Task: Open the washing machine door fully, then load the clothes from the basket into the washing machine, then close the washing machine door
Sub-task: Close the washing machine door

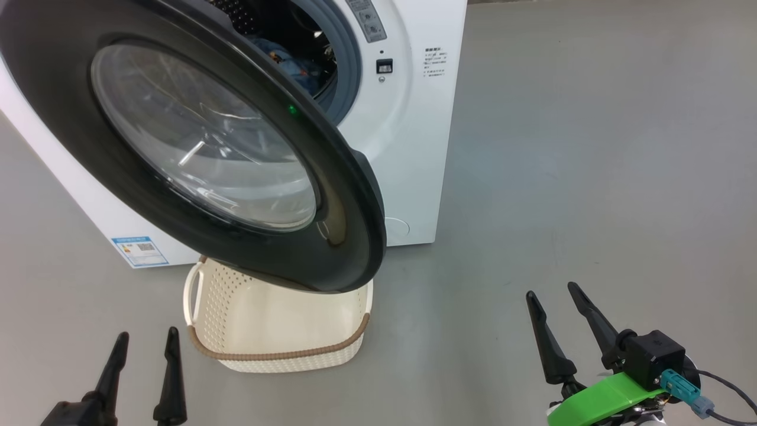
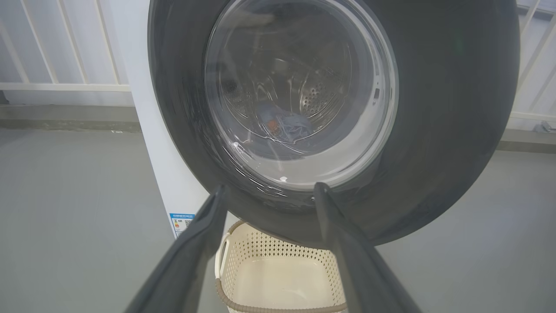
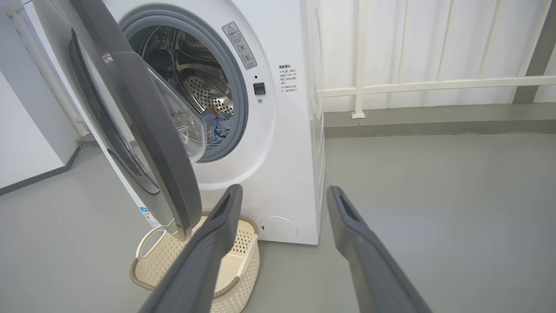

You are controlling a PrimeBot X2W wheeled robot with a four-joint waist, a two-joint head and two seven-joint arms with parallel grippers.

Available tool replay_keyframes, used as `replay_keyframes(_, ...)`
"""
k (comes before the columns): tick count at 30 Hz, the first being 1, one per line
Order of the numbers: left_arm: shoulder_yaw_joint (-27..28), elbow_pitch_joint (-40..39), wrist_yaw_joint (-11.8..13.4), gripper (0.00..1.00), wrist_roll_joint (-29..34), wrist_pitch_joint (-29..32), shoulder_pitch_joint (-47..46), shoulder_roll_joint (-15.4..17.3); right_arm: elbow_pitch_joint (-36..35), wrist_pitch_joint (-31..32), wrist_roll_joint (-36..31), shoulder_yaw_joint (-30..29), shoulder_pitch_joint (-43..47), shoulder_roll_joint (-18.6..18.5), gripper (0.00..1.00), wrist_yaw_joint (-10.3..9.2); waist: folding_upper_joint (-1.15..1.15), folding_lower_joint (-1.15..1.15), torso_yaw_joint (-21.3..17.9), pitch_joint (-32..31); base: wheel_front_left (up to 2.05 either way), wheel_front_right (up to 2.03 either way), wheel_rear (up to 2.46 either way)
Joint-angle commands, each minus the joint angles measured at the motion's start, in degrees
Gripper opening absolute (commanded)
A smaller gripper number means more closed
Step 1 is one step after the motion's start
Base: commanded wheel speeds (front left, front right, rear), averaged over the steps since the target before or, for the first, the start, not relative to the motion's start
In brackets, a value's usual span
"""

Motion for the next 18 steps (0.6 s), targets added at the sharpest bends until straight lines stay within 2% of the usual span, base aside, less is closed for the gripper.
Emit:
replay_keyframes(1, 1.9, -1.1, -0.1, 1.00, 0.0, -0.4, -1.3, 0.7, -1.3, -0.7, -0.1, 1.2, -1.6, 0.1, 1.00, 0.09, 0.00, 0.00, 0.0, 0.0, 0.00, 0.00, 0.00)
replay_keyframes(5, 1.7, -1.1, -0.1, 1.00, 0.0, -0.4, -1.2, 0.7, -1.3, -0.7, -0.2, 1.1, -1.6, 0.1, 1.00, 0.09, 0.00, 0.00, 0.0, -0.2, 0.00, 0.00, 0.00)
replay_keyframes(6, 1.7, -1.0, -0.1, 1.00, 0.0, -0.4, -1.2, 0.8, -1.3, -0.7, -0.2, 1.1, -1.5, 0.1, 0.68, 0.09, 0.00, 0.00, 0.1, -0.2, 0.00, 0.00, 0.00)
replay_keyframes(7, 1.7, -1.0, -0.1, 1.00, 0.0, -0.4, -1.2, 0.8, -1.3, -0.7, -0.2, 1.0, -1.5, 0.1, 0.00, 0.09, 0.00, 0.00, 0.1, -0.3, 0.00, 0.00, 0.00)
replay_keyframes(13, 1.7, -1.1, -0.1, 1.00, -0.4, -0.4, -0.9, 0.8, -2.1, -0.7, 1.0, 0.7, -1.3, 0.1, 0.00, 0.09, 0.00, 0.00, 0.2, -0.7, 0.00, 0.00, 0.00)
replay_keyframes(18, 1.7, -1.4, -0.1, 1.00, -0.6, -0.4, -0.8, 0.9, -7.4, -0.7, 2.4, -0.1, -2.3, 0.1, 0.00, 0.09, 0.00, 0.00, 0.3, -0.6, 0.00, 0.00, 0.00)
